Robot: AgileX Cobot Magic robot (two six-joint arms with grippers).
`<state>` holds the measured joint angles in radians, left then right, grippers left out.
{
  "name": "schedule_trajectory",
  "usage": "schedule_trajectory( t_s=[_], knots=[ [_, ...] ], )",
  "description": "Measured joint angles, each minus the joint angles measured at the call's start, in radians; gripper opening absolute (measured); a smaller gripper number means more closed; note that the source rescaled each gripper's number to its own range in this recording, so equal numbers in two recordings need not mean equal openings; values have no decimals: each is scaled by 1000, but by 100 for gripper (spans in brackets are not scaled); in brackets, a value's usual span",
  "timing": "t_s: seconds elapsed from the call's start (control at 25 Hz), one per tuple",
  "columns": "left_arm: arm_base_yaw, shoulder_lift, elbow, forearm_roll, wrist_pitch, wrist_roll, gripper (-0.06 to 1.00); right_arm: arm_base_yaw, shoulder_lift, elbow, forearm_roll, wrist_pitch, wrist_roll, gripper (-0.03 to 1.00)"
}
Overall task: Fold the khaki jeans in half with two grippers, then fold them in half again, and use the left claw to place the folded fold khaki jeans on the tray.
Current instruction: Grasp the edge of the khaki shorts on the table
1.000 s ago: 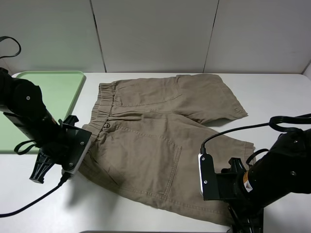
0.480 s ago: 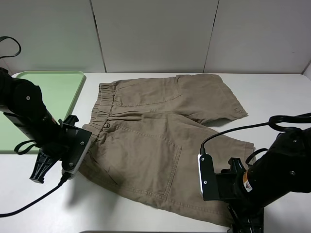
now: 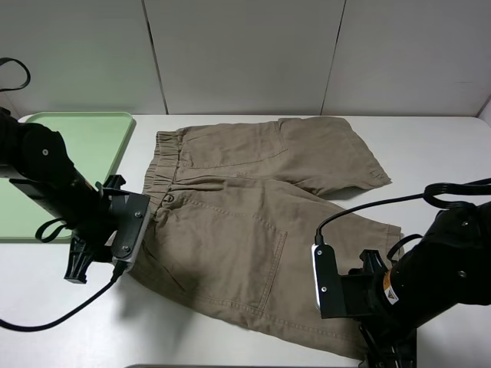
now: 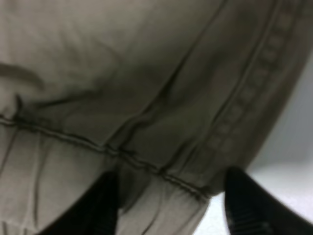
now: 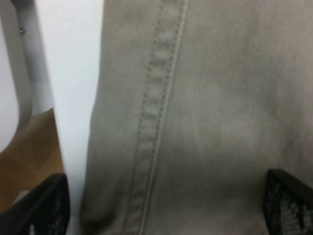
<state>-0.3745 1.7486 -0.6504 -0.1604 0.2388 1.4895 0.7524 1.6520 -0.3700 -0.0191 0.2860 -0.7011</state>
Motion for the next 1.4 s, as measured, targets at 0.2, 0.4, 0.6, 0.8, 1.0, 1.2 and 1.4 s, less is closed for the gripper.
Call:
schedule_trajectory(
  t_s=[0.2, 0.4, 0.6, 0.8, 1.0, 1.2, 1.4],
  knots=[
    [0, 0, 0, -1, -12, 0, 68, 0, -7, 0, -5, 3, 8, 85],
    [0, 0, 1, -1, -13, -1, 69, -3, -68, -18, -45, 35, 12, 58],
    [0, 0, 2, -1, -13, -1, 69, -3, -137, -21, -53, 38, 12, 53],
    [0, 0, 2, -1, -13, -1, 69, -3, -137, -21, -53, 41, 12, 53],
    [0, 0, 2, -4, -10, -1, 69, -3, -137, -21, -53, 42, 12, 53],
    [0, 0, 2, -4, 4, -1, 69, -3, -138, 12, -53, -6, 13, 53],
    [0, 0, 2, -4, 4, -1, 69, -3, -138, 57, -53, -69, 15, 53]
  ],
)
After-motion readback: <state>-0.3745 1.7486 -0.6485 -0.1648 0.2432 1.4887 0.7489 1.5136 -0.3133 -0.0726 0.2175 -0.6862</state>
